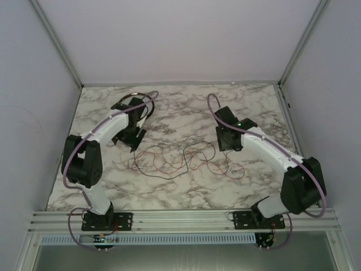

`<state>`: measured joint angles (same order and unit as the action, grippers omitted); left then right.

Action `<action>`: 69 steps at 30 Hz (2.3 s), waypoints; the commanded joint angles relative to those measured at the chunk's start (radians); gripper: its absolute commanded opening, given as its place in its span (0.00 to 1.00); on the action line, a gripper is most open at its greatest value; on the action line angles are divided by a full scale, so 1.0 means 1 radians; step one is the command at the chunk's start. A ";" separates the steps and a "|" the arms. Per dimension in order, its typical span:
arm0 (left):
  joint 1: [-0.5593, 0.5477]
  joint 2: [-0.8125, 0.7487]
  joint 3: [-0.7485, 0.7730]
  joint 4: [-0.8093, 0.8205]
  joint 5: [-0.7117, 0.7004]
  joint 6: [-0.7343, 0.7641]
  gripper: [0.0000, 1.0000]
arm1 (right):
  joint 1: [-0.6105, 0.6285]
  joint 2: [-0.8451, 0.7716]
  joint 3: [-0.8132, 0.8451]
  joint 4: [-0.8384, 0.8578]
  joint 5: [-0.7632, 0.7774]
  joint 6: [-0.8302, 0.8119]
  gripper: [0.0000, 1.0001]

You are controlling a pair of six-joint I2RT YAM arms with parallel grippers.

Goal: Zip-tie the wires
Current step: Place the cable at the center of the board, then pick up the cable at the center of the board.

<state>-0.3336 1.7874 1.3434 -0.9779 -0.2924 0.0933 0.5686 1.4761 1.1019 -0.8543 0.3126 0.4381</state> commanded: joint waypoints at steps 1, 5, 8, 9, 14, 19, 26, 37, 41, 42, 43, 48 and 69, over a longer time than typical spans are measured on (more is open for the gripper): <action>0.007 -0.096 0.095 -0.048 -0.018 -0.010 0.85 | -0.022 -0.102 0.061 0.123 -0.052 0.029 0.51; 0.018 -0.148 0.157 -0.016 -0.041 -0.032 1.00 | -0.029 -0.125 0.062 0.258 -0.111 0.065 0.60; 0.026 -0.204 0.175 0.082 -0.039 -0.058 1.00 | -0.030 -0.097 0.070 0.376 -0.139 0.094 0.68; 0.027 -0.226 0.177 0.125 -0.034 -0.065 1.00 | -0.030 -0.078 0.078 0.412 -0.141 0.098 0.70; 0.027 -0.386 0.095 0.419 0.047 -0.095 1.00 | -0.038 0.074 0.167 0.531 -0.110 0.069 0.74; 0.028 -0.540 -0.022 0.645 0.149 -0.122 1.00 | -0.062 0.275 0.324 0.552 -0.185 0.060 0.74; 0.028 -0.677 -0.078 0.715 0.229 -0.114 1.00 | -0.061 0.477 0.460 0.553 -0.246 0.099 0.73; 0.027 -0.773 -0.110 0.810 0.296 -0.136 1.00 | -0.054 0.669 0.553 0.551 -0.271 0.129 0.52; 0.028 -0.774 -0.114 0.814 0.303 -0.138 1.00 | -0.053 0.693 0.566 0.548 -0.285 0.122 0.29; 0.027 -0.774 -0.117 0.815 0.303 -0.137 1.00 | -0.051 0.690 0.568 0.548 -0.282 0.117 0.22; 0.027 -0.774 -0.122 0.819 0.306 -0.134 1.00 | -0.048 0.684 0.571 0.546 -0.277 0.110 0.15; 0.027 -0.775 -0.170 0.879 0.382 -0.128 1.00 | -0.032 0.624 0.628 0.478 -0.238 0.056 0.00; 0.019 -0.670 -0.451 1.344 0.568 -0.198 1.00 | -0.020 0.268 1.178 0.279 -0.316 -0.051 0.00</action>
<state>-0.3084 1.0851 0.9318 0.2283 0.2413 -0.1131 0.5495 1.7592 2.1548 -0.5358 0.0601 0.3897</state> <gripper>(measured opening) 0.997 0.006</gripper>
